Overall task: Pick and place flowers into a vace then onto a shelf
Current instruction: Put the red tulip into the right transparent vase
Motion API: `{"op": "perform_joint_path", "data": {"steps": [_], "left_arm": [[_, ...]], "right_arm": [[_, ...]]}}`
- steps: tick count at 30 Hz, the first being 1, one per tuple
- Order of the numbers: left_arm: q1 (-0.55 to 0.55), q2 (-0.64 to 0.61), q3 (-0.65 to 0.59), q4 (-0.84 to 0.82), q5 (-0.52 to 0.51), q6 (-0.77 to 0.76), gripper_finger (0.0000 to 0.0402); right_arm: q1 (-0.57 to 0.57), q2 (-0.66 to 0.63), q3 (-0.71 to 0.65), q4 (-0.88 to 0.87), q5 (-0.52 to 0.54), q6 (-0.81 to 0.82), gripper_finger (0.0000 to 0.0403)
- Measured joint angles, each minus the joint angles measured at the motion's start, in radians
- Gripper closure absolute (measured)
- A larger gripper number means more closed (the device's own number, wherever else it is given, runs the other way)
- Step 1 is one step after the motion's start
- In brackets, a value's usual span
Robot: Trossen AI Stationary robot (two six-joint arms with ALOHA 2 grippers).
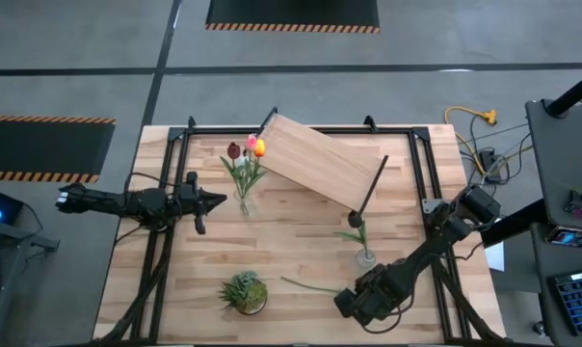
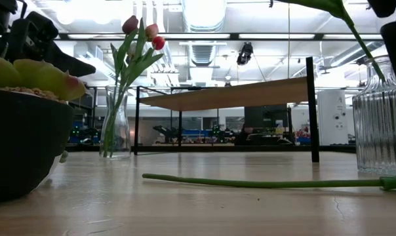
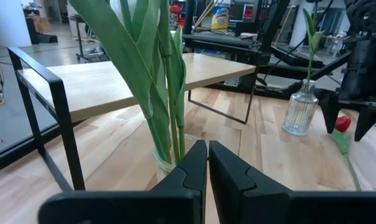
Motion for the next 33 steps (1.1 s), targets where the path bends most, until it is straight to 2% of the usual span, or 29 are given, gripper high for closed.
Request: {"op": "perform_joint_path", "data": {"steps": [6,13,17,23,26,33], "left_arm": [[0.000,-0.001,0.000,-0.001,0.000,0.000,0.0401],[0.000,-0.001,0.000,0.000,0.001,0.000,0.0401],[0.000,-0.001,0.001,0.000,0.001,0.000,0.0401],[0.000,-0.001,0.001,0.014,0.001,0.000,0.0401],[0.000,-0.001,0.001,0.022,0.001,0.000,0.0401],[0.000,-0.001,0.001,0.022,0.001,0.000,0.0401]], "right_arm": [[0.000,0.018,-0.026,0.019,-0.051,-0.024,0.0133],[0.001,0.022,-0.054,0.040,-0.048,-0.035,0.0134],[0.001,0.022,-0.057,0.049,-0.051,-0.060,0.0148],[-0.003,0.024,-0.060,0.049,-0.116,-0.080,0.0199],[-0.001,0.024,-0.061,0.048,-0.114,-0.073,0.0232],[-0.002,0.026,-0.061,0.064,-0.135,0.021,0.0301]]}}
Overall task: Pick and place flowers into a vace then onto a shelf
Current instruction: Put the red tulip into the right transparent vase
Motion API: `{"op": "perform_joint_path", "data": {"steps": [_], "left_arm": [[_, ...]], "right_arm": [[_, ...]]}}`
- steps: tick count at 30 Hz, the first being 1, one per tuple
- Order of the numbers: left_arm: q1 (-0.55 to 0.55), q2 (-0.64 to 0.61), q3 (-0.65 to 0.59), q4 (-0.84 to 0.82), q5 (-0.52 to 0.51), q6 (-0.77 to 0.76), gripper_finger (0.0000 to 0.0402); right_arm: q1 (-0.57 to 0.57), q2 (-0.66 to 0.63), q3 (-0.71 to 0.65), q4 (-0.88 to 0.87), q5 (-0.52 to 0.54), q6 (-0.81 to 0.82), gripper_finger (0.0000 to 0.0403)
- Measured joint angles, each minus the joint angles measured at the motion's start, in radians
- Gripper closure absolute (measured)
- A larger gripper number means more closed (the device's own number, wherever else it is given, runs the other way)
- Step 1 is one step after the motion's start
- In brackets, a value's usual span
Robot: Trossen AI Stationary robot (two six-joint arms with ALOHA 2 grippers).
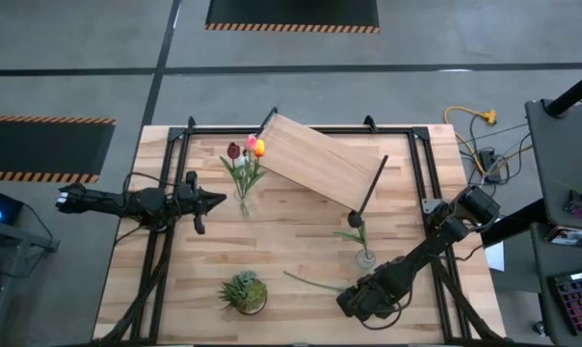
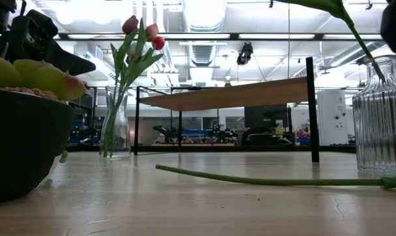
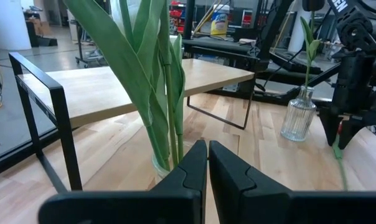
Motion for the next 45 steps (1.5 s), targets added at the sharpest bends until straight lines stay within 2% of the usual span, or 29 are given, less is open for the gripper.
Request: {"op": "perform_joint_path", "data": {"steps": [10,17,24,27,31,34,37,40,45], "left_arm": [[0.000,0.000,0.000,0.000,0.000,0.000,0.0401],[0.000,0.000,0.000,0.001,0.000,0.000,0.0401],[0.000,0.000,0.000,0.002,0.000,0.000,0.0401],[0.000,0.000,0.000,0.003,0.000,0.000,0.0401],[0.000,0.000,0.000,0.011,0.001,0.000,0.0401],[0.000,0.000,0.000,0.018,0.000,0.000,0.0401],[0.000,0.000,0.000,0.016,0.001,0.000,0.0401],[0.000,0.000,0.000,0.016,0.001,0.000,0.0401],[0.000,0.000,0.000,0.016,0.000,0.000,0.0401]], "right_arm": [[0.001,0.002,0.012,0.008,-0.009,0.068,0.0387],[0.003,0.001,0.054,0.022,-0.026,0.203,0.0393],[-0.005,-0.057,0.111,0.014,-0.016,0.260,0.0394],[-0.023,-0.109,0.131,0.015,-0.080,0.327,0.0394],[-0.061,-0.200,0.132,0.070,-0.225,0.474,0.0394],[-0.081,-0.277,0.129,0.172,-0.246,0.680,0.0394],[-0.110,-0.356,0.128,0.318,-0.228,0.913,0.0394],[-0.142,-0.431,0.128,0.433,-0.211,1.066,0.0394],[-0.146,-0.550,0.126,0.471,-0.006,1.280,0.0394]]}}
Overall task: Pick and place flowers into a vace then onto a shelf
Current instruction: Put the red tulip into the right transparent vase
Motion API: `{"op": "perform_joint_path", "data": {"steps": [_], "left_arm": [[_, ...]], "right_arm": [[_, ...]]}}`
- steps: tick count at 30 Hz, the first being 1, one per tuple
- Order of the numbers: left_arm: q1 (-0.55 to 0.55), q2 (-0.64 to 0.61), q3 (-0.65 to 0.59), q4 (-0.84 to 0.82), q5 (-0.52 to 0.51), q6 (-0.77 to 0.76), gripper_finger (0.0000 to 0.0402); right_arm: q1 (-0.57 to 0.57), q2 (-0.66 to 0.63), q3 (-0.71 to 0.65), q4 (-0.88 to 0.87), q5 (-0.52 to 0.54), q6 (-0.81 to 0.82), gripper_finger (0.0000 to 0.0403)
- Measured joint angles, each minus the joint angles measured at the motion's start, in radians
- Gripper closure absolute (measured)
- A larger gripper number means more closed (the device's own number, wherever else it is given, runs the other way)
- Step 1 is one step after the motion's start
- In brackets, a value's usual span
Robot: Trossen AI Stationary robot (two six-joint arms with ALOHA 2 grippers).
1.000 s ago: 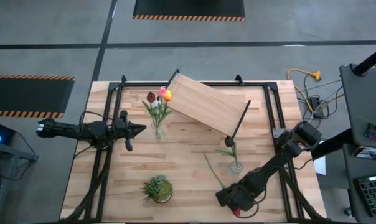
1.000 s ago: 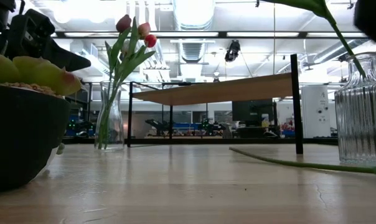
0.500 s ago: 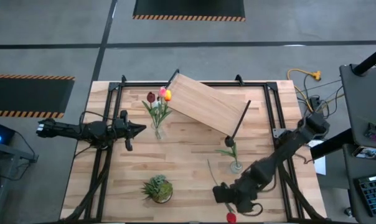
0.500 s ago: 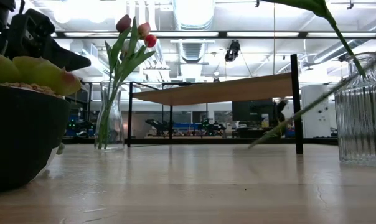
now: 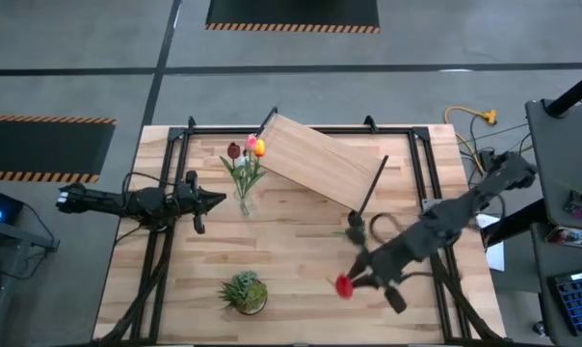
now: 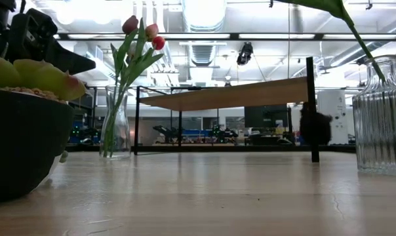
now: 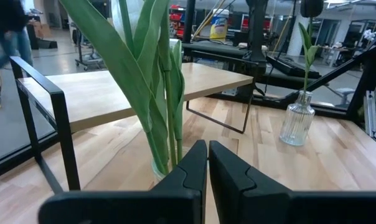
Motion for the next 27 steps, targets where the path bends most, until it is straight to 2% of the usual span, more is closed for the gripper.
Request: {"op": "perform_joint_path", "data": {"steps": [4,7,12,20,23,27], "left_arm": [[0.000,0.000,0.005,-0.002,0.000,0.000,0.0401],[0.000,0.000,0.011,-0.001,0.000,0.000,0.0401],[0.000,0.000,0.023,-0.001,0.000,0.011,0.0401],[0.000,0.000,0.035,-0.002,0.000,0.011,0.0401],[0.000,0.000,0.035,-0.002,0.000,0.011,0.0401],[0.000,0.000,0.035,-0.003,0.000,0.011,0.0401]], "right_arm": [[0.009,-0.087,-0.027,0.008,0.072,0.118,0.0394],[0.035,-0.147,-0.067,0.011,0.134,0.144,0.0394],[0.147,-0.248,-0.166,0.029,0.368,0.136,0.0394],[0.305,-0.363,-0.232,0.001,0.600,0.166,0.0394],[0.340,-0.400,-0.252,-0.002,0.658,0.192,0.0394],[0.360,-0.439,-0.277,-0.046,0.668,0.251,0.0394]]}}
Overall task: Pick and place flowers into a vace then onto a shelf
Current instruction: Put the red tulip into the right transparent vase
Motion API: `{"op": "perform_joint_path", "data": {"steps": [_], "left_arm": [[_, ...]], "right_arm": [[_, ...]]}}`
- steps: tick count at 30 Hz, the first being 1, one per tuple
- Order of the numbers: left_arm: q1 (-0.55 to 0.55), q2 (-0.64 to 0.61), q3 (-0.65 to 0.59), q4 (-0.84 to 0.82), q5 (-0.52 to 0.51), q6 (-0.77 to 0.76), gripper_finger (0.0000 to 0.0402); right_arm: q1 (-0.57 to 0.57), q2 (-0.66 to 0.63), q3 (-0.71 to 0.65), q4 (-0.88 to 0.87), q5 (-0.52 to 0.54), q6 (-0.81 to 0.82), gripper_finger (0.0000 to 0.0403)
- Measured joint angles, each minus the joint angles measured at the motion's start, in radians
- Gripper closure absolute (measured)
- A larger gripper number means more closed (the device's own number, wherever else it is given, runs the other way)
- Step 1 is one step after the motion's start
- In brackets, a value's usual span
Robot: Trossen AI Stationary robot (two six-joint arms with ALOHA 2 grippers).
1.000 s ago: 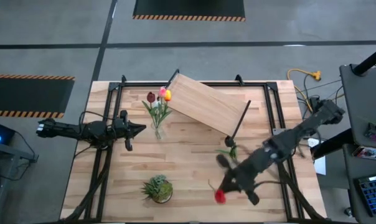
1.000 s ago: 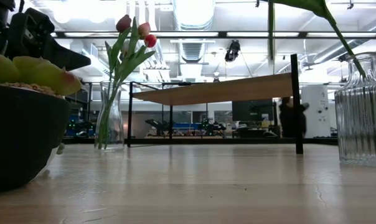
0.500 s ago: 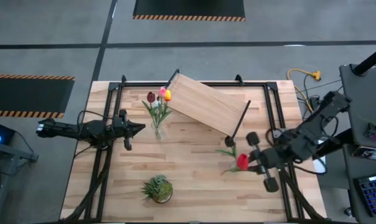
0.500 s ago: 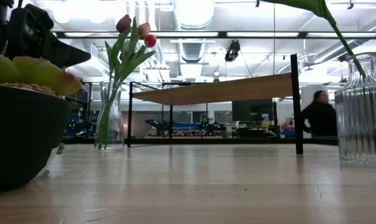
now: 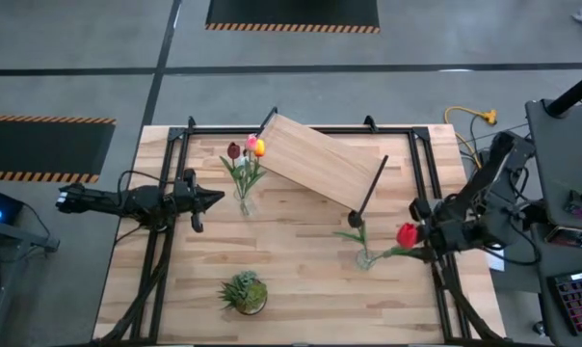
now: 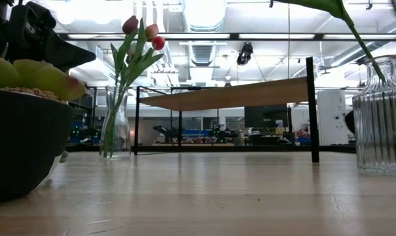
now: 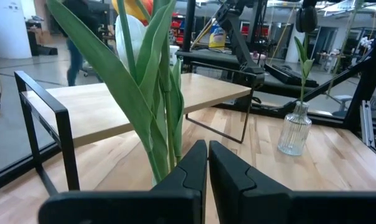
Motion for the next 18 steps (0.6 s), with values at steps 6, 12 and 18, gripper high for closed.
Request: {"op": "perform_joint_path", "data": {"steps": [6,12,18], "left_arm": [[0.000,0.000,0.000,-0.001,0.000,0.000,0.0401],[0.000,0.000,0.000,-0.001,0.000,0.000,0.0401],[0.000,0.000,0.000,-0.001,0.000,0.000,0.0401]], "right_arm": [[-0.001,-0.020,-0.007,-0.122,0.054,0.072,0.0394],[0.000,-0.027,-0.007,-0.140,0.077,0.037,0.0394],[0.000,-0.028,-0.011,-0.169,0.101,0.038,0.0394]]}}
